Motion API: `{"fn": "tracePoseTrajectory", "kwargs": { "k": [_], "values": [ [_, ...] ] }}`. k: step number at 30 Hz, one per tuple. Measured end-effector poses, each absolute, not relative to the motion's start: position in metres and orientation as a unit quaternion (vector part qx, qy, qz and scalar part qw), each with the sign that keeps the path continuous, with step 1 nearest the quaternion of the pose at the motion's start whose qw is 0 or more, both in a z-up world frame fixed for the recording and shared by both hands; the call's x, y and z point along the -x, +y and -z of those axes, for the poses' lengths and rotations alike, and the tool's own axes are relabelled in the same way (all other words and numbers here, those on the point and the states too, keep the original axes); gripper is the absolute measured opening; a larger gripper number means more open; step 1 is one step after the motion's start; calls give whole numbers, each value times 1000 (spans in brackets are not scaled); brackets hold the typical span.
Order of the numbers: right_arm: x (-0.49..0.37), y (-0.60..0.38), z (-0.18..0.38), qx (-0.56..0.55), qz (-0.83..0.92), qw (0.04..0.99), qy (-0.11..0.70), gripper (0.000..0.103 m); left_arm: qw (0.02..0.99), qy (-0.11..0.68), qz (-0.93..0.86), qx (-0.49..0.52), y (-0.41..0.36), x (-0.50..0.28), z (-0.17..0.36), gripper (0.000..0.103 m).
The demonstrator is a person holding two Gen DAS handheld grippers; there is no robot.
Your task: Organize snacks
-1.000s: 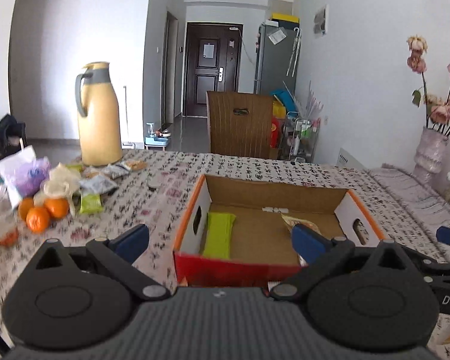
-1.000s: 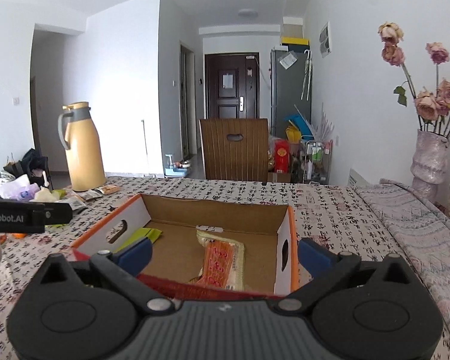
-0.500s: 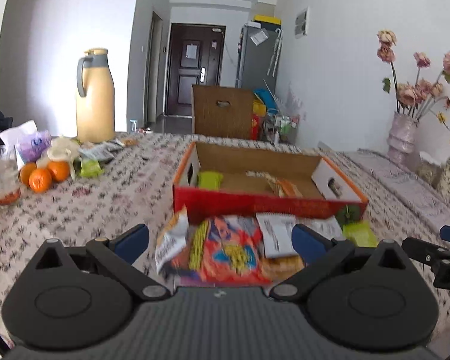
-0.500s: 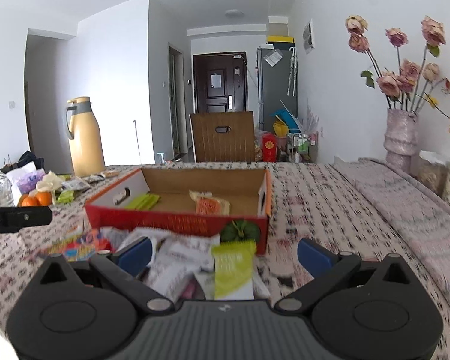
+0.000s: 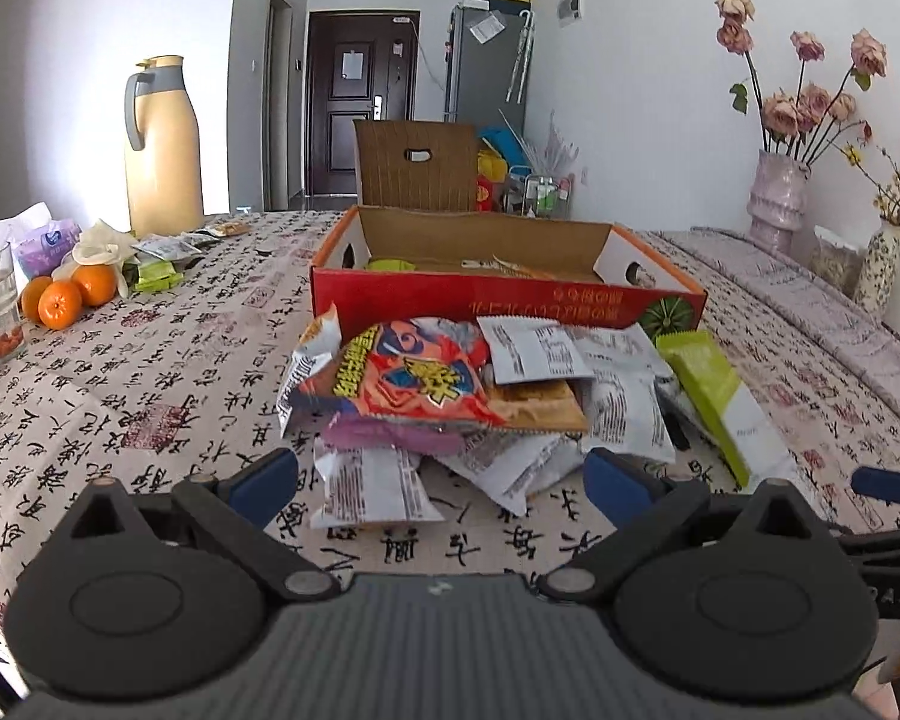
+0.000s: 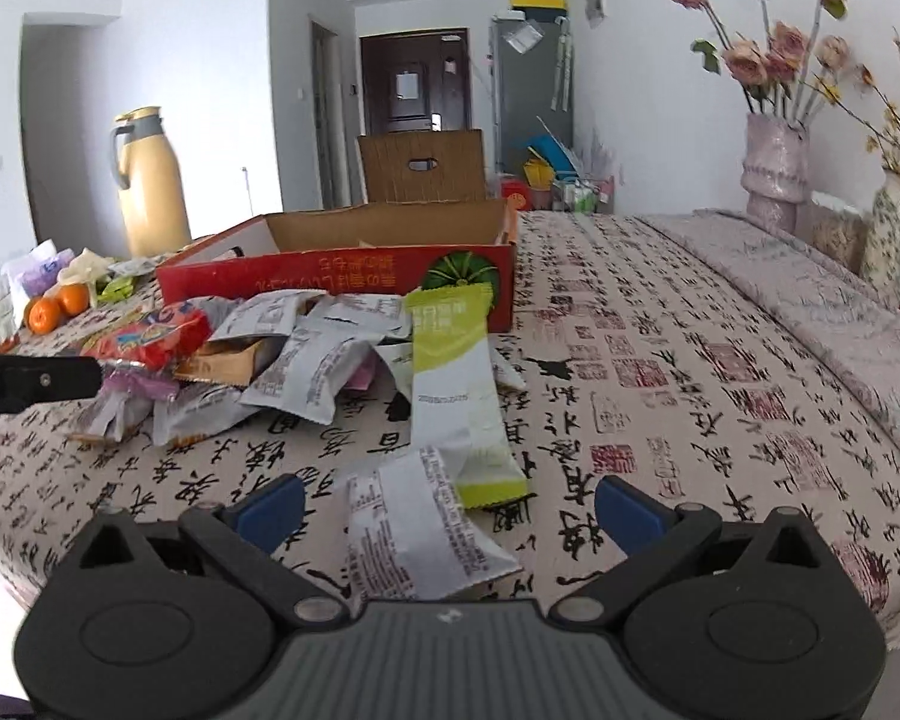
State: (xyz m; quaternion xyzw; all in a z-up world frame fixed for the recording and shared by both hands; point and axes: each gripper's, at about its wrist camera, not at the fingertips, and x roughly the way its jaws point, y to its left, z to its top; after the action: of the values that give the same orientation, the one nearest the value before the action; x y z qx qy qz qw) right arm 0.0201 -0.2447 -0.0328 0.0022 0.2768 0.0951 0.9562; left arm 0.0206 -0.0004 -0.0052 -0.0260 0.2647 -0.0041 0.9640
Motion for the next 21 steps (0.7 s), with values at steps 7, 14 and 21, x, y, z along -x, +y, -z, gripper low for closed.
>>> {"fn": "tracePoseTrajectory", "kwargs": {
  "k": [7, 14, 21],
  "values": [
    [-23, -231, 40, 27, -112, 953, 279, 61, 962, 273, 6, 26, -1, -22, 9, 103],
    [-23, -230, 44, 32, -120, 952, 280, 40, 960, 280, 6, 27, 1, -23, 13, 103],
    [-20, -236, 38, 18, -121, 956, 268, 39, 958, 285, 0, 31, 3, -26, 15, 103]
  ]
}}
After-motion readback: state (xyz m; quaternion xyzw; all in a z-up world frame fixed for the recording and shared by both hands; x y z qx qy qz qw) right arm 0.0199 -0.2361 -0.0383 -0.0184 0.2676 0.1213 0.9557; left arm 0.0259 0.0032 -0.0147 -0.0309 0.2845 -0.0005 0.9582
